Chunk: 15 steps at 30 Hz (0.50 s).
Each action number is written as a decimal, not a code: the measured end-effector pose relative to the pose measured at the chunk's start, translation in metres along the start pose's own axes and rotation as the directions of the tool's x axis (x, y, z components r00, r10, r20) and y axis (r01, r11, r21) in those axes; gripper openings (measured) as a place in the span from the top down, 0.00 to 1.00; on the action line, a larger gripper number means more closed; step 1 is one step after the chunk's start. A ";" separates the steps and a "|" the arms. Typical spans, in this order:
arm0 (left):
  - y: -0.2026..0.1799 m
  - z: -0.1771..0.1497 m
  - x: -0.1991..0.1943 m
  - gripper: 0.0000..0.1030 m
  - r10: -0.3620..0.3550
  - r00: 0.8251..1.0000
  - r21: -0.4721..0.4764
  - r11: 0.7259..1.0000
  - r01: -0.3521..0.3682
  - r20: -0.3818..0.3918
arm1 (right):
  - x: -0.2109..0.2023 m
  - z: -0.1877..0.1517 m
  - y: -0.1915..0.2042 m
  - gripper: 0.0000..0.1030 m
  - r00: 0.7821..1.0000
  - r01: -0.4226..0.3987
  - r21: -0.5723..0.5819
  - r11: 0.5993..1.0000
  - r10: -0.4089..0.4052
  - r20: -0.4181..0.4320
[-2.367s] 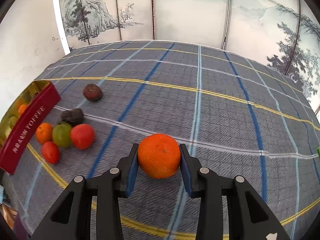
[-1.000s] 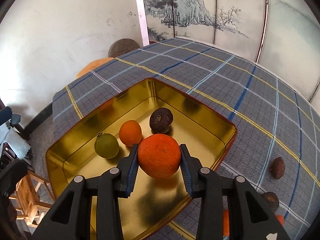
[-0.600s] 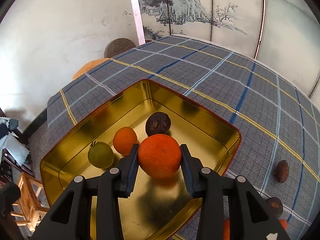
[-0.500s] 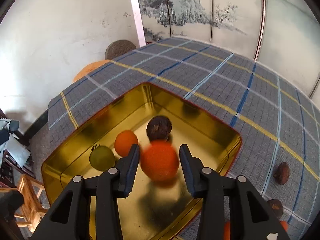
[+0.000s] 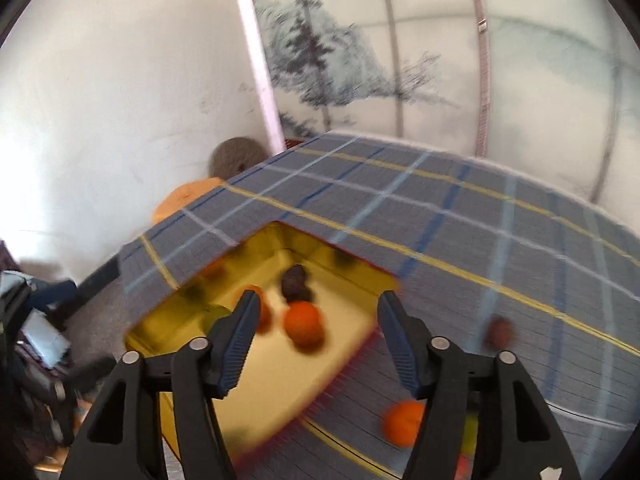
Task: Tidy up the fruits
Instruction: 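Grasp a small orange with the left gripper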
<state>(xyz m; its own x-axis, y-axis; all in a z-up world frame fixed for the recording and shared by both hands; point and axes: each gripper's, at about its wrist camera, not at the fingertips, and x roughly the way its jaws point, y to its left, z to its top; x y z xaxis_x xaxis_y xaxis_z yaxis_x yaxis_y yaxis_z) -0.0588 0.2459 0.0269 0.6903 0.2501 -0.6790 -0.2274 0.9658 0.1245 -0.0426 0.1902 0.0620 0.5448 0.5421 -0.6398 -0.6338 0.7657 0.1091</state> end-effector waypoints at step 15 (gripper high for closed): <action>-0.076 0.007 -0.011 0.03 -0.109 0.994 0.206 0.972 0.111 -0.018 | -0.083 -0.110 -0.163 0.41 0.896 0.440 0.088 0.894 -0.430 -0.110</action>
<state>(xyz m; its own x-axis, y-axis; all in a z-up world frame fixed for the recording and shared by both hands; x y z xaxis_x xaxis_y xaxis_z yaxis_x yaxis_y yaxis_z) -0.0439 0.1701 0.0297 0.6987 0.1416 -0.7013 -0.0034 0.9809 0.1947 -0.0449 -0.0181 0.0132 0.7006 0.1182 -0.7037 -0.2787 0.9532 -0.1174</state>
